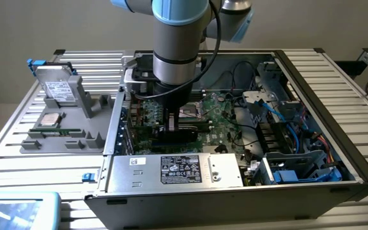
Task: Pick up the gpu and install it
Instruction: 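Insert the gpu into the slot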
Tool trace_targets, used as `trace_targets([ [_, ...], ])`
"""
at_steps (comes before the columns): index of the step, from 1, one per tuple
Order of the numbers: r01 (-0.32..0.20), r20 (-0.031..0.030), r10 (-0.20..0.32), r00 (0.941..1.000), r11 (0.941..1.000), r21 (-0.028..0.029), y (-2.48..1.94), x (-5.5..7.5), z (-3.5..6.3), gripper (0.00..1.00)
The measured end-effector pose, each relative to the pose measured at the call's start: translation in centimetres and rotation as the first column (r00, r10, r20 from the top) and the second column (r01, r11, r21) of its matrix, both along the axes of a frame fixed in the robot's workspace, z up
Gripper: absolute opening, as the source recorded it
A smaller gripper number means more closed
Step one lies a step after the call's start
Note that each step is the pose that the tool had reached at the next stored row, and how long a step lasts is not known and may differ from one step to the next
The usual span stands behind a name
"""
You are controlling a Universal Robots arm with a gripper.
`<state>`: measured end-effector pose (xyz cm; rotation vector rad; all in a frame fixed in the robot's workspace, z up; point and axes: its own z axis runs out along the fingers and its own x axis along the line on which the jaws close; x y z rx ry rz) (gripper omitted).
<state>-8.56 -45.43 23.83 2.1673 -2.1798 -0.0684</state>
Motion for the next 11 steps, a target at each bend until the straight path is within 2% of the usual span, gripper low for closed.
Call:
trace_targets([
  [1,0.000,0.0001,0.000,1.0000,1.0000,-0.0005,0.00,0.0,0.02,0.36],
  [3,0.000,-0.0002,0.000,1.0000,1.0000,-0.0012,-0.01,0.0,0.14,0.36],
  [4,0.000,-0.0002,0.000,1.0000,1.0000,-0.0012,-0.01,0.0,0.24,0.42],
  [5,0.000,-0.0001,0.000,1.0000,1.0000,-0.0014,-0.02,0.0,0.47,0.42],
  [11,0.000,0.0000,0.000,1.0000,1.0000,-0.0015,-0.01,0.3,3.10,0.42],
])
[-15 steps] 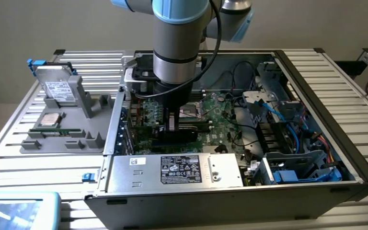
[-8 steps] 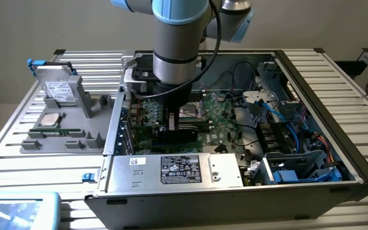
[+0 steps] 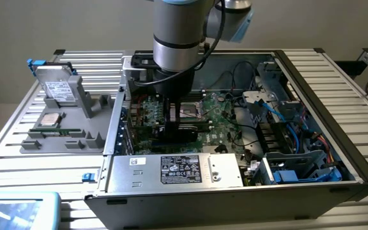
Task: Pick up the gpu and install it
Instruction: 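Insert the gpu into the slot, then press down on the gpu until it lock into place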
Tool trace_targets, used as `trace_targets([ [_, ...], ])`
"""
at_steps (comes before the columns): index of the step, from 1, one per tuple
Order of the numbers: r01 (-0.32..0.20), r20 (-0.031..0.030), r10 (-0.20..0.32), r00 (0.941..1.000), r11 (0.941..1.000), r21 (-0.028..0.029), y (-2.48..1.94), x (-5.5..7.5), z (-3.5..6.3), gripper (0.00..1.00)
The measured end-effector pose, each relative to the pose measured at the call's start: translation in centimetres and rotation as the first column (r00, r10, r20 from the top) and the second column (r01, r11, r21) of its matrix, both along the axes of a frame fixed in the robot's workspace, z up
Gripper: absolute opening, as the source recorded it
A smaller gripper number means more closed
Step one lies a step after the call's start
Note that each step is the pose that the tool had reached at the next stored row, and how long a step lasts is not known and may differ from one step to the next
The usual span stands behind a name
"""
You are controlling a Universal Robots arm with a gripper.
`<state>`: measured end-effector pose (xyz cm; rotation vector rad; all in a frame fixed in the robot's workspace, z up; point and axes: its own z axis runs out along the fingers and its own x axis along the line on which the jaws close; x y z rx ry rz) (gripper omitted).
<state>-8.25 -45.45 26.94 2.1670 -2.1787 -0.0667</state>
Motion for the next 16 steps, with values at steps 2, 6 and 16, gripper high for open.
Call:
trace_targets([
  [2,0.000,0.0000,0.000,1.0000,1.0000,-0.0001,0.00,0.1,0.91,0.42],
  [6,0.000,0.0000,0.000,1.0000,1.0000,0.0001,0.00,0.1,1.71,0.42],
  [16,0.000,0.0000,0.000,1.0000,1.0000,-0.0003,0.00,0.1,1.72,0.42],
])
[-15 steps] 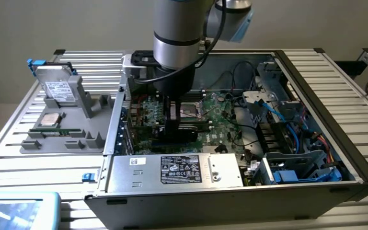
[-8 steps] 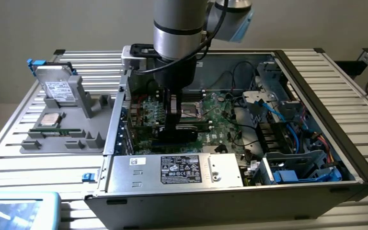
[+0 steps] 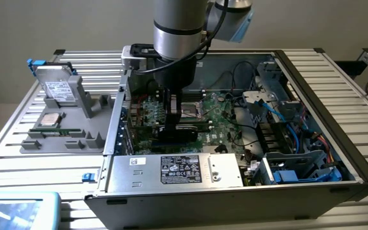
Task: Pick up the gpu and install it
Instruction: 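Press down on the gpu until it lock into place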
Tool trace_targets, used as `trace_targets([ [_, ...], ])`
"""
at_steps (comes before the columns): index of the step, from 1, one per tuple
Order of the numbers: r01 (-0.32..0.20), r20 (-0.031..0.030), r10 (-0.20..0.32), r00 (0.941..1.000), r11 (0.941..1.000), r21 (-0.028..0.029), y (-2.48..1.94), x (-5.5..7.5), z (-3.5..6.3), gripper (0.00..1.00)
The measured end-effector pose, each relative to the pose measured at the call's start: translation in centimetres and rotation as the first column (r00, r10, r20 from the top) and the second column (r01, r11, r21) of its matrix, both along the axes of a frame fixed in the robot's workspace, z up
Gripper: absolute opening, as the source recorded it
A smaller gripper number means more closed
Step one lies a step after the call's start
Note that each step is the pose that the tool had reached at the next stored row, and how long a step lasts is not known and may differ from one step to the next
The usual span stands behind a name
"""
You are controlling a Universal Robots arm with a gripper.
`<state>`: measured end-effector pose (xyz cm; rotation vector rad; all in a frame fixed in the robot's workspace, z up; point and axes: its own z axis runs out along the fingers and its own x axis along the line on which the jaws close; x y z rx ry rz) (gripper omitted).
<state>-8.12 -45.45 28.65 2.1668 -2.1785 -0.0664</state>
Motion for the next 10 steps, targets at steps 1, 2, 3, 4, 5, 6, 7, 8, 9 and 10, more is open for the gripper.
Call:
trace_targets([
  [1,0.000,0.0000,0.000,1.0000,1.0000,0.0000,0.00,0.00,0.00,0.42],
  [2,0.000,0.0006,0.000,1.0000,1.0000,-0.0001,0.00,-0.01,0.00,0.42],
  [3,0.000,0.0018,0.000,1.0000,1.0000,0.0001,0.00,-0.03,0.00,0.42],
  [4,0.000,0.0030,0.000,1.0000,1.0000,0.0001,0.00,-0.05,0.01,0.42],
  [5,0.000,0.0044,0.000,1.0000,1.0000,-0.0001,0.00,-0.13,0.02,0.42],
  [6,0.000,0.0063,0.000,1.0000,1.0000,-0.0004,0.00,-0.28,0.03,0.42],
  [7,0.000,0.0079,0.000,1.0000,1.0000,-0.0013,0.00,-0.39,0.04,0.42],
  [8,0.000,0.0090,0.000,1.0000,1.0000,-0.0031,0.00,-0.46,0.04,0.40],
  [9,0.000,0.0097,0.000,1.0000,1.0000,-0.0045,0.00,-0.49,0.04,0.34],
  [10,0.000,0.0109,0.000,0.9999,1.0000,-0.0048,0.00,-0.52,0.03,0.34],
])
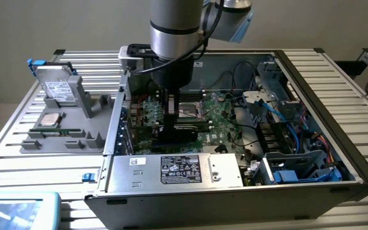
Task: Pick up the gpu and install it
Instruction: 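Press down on the gpu until it lock into place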
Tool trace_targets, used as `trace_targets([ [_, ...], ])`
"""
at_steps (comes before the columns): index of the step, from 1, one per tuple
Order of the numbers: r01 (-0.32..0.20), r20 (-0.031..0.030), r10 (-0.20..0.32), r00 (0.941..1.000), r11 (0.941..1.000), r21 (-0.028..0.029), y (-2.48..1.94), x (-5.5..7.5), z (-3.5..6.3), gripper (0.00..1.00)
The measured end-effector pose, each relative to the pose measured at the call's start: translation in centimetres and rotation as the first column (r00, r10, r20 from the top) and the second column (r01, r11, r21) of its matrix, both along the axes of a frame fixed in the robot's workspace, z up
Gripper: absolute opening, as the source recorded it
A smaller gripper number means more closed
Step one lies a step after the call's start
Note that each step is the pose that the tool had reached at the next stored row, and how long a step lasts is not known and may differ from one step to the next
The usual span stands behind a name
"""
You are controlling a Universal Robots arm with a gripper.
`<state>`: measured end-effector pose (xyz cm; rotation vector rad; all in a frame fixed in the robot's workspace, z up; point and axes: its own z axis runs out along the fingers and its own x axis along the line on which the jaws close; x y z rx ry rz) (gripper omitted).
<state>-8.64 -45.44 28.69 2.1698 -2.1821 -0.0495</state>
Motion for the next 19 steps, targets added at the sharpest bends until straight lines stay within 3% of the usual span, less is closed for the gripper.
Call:
trace_targets([
  [1,0.000,0.0007,0.000,1.0000,1.0000,-0.0002,0.00,0.0,0.00,0.27],
  [2,0.000,0.0022,0.000,1.0000,1.0000,-0.0001,0.00,0.0,0.00,0.27],
  [3,0.000,0.0045,0.000,1.0000,1.0000,-0.0001,0.00,0.0,0.00,0.16],
  [5,0.000,0.0084,0.000,1.0000,1.0000,-0.0001,0.00,-0.1,0.00,0.12],
  [9,0.000,0.0187,0.000,0.9998,1.0000,-0.0014,0.02,-1.0,-0.21,0.12],
  [14,0.001,0.0405,-0.001,0.9992,1.0000,-0.0016,0.28,-1.8,-0.58,0.12],
  [19,0.003,0.0478,-0.003,0.9989,1.0000,-0.0016,0.70,-2.7,-1.22,0.12],
])
